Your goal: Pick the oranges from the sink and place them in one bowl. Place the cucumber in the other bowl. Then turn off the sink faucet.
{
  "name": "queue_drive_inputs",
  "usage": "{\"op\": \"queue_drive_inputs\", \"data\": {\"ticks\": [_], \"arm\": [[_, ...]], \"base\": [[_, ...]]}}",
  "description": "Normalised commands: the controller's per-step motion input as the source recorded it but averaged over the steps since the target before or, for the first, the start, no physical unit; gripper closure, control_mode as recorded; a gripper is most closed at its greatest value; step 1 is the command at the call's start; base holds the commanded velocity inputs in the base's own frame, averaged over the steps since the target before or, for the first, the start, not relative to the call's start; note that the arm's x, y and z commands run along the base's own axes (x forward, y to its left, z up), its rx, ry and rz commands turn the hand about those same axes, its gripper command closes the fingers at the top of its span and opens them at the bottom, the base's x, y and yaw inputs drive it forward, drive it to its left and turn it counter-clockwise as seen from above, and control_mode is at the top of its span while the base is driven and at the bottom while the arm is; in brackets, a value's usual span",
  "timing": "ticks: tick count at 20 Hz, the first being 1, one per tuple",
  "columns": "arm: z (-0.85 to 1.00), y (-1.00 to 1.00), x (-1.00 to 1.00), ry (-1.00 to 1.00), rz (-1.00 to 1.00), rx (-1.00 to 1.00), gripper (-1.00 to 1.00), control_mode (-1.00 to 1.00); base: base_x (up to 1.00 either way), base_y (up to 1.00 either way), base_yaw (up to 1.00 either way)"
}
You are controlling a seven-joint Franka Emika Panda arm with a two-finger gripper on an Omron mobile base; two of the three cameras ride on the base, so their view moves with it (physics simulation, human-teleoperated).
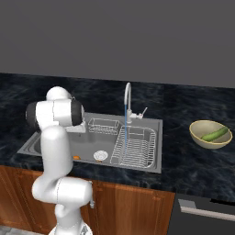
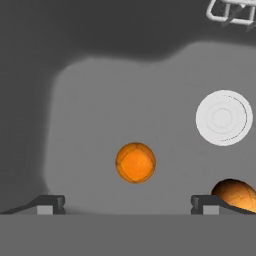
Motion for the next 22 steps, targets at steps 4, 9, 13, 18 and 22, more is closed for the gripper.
{"op": "queue_drive_inputs", "data": {"ticks": [4, 9, 13, 18, 22], "arm": [[-0.38, 0.0, 0.05, 0.0, 0.0, 0.0, -1.0, -1.0], [-0.29, 0.0, 0.01, 0.0, 0.0, 0.0, -1.0, -1.0], [0.0, 0.0, 0.0, 0.0, 0.0, 0.0, -1.0, -1.0], [-0.05, 0.0, -0.05, 0.0, 0.0, 0.02, -1.0, -1.0], [-0.1, 0.0, -0.07, 0.0, 0.0, 0.04, -1.0, -1.0]], "base": [[0.0, 0.0, 0.0], [0.0, 0.0, 0.0], [0.0, 0.0, 0.0], [0.0, 0.0, 0.0], [0.0, 0.0, 0.0]]}}
